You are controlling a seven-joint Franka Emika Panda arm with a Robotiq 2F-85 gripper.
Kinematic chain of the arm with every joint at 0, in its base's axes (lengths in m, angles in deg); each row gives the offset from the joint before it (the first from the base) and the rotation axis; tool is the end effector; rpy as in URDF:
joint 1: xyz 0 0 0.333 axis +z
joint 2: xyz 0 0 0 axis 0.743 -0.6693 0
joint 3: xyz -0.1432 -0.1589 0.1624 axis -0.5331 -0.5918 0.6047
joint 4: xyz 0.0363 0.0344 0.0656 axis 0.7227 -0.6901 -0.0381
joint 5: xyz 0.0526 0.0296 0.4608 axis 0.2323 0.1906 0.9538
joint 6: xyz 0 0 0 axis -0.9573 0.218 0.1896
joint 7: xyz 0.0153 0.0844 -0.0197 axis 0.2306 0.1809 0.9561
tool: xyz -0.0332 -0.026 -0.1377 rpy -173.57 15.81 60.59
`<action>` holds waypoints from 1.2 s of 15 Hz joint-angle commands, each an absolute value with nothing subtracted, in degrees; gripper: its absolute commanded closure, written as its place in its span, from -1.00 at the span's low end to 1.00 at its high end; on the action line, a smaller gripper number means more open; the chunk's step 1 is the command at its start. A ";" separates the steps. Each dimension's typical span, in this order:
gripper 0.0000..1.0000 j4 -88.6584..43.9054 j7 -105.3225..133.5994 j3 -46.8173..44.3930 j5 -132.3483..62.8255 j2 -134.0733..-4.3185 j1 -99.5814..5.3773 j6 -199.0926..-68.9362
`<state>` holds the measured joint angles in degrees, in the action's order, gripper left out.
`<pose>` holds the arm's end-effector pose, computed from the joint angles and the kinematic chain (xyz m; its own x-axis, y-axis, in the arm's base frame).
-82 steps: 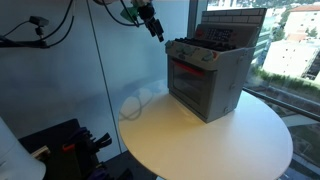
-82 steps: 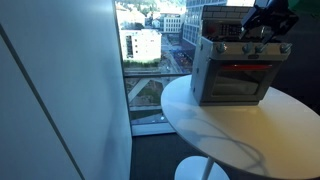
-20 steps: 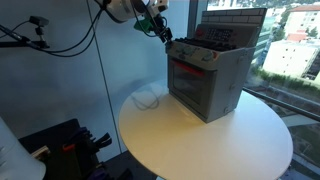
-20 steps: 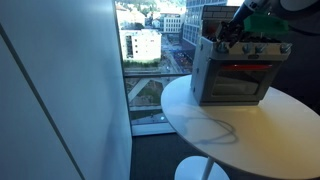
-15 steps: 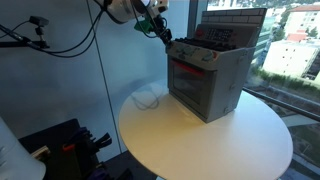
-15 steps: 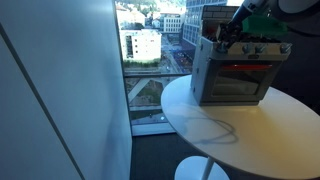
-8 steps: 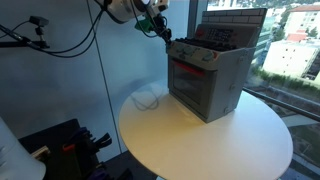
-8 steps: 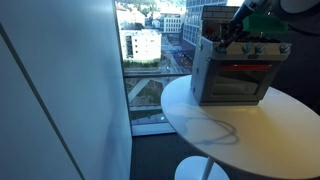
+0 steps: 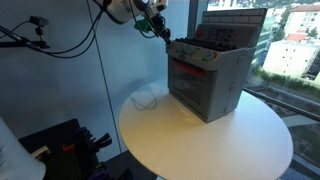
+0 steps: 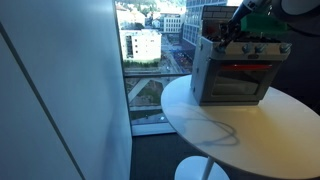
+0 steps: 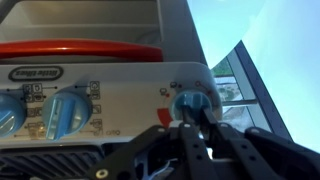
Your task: Turn the knob on the stove
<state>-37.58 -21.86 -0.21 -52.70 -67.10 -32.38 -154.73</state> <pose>0.7103 0.1678 0.3274 0.7934 -0.1845 0.5800 -0.1674 -0.9823 -0.0834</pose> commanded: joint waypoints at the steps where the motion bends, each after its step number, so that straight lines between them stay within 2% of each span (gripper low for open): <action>1: 0.89 -36.45 -25.30 -1.05 -54.13 -67.63 -32.09 -154.49; 11: 0.90 -38.40 -36.22 -1.20 -52.85 -65.70 -32.73 -156.01; 18: 0.90 -41.90 -48.38 -2.36 -52.50 -64.09 -32.66 -161.68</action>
<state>-39.78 -43.99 -0.94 -52.50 -66.31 -32.42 -158.41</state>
